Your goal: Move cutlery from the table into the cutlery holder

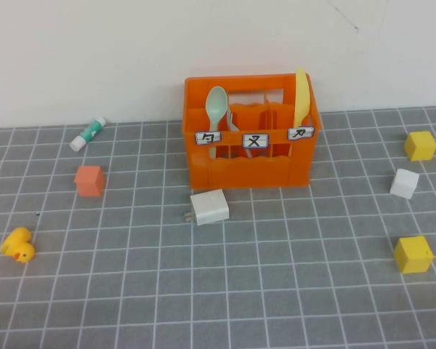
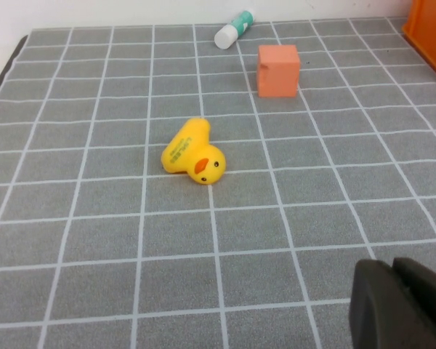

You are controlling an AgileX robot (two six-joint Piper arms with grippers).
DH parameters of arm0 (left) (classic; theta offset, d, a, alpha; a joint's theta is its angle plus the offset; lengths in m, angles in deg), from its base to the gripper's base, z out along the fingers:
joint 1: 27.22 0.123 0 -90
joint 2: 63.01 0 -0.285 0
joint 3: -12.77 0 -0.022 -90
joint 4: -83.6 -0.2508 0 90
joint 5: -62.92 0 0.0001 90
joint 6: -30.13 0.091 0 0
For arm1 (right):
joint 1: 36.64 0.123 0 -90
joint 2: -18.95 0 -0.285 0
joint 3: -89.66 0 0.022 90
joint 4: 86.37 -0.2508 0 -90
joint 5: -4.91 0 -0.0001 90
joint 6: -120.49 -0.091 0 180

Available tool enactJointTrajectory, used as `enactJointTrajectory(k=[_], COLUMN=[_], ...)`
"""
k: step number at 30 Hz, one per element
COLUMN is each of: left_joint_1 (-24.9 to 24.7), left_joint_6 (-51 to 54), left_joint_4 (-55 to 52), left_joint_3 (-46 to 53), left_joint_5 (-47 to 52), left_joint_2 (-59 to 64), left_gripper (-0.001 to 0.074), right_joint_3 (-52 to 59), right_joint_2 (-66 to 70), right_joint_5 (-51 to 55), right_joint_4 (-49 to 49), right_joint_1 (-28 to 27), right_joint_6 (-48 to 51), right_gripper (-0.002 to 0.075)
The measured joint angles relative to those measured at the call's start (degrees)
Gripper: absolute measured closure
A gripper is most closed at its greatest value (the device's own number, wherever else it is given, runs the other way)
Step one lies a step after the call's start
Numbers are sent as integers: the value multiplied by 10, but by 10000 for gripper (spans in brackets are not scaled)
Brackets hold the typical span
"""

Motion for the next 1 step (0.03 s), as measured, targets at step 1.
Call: enactJointTrajectory(k=[1], left_joint_1=[0], left_joint_6=[0], left_joint_4=[0], left_joint_3=[0], left_joint_5=[0], left_joint_2=[0], left_gripper=[735], right_joint_3=[0], right_joint_2=[0], right_joint_5=[1], right_joint_4=[1], right_joint_1=[2], right_joint_6=[-1], right_gripper=[729])
